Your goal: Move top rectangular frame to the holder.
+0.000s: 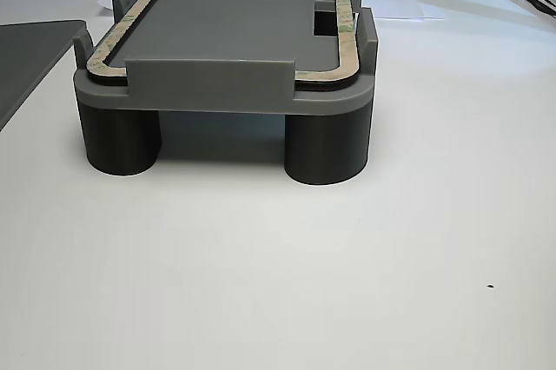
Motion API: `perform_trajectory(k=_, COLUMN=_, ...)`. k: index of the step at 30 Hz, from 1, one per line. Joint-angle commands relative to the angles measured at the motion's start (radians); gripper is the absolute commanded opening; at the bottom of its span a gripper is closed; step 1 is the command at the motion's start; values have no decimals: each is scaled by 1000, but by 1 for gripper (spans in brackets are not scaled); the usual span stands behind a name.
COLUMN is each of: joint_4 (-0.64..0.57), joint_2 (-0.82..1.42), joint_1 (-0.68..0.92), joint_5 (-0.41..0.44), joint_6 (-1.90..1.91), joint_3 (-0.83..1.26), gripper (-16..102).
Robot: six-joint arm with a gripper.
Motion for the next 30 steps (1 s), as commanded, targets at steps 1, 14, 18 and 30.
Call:
perform_trajectory(k=1, joint_4=-81, joint_2=218, joint_1=-32, joint_5=-2, joint_6=-152, joint_3=221, gripper=100)
perform_trajectory(k=14, joint_4=-101, joint_2=486, joint_1=-34, joint_5=15, joint_6=-153, joint_3=525, gripper=100)
perform_trajectory(k=18, joint_4=-109, joint_2=480, joint_1=-74, joint_5=8, joint_6=-130, joint_3=561, gripper=100)
perform_trajectory(k=30, joint_4=-118, joint_2=488, joint_1=-120, joint_5=-71, joint_6=-175, joint_3=563, gripper=100)
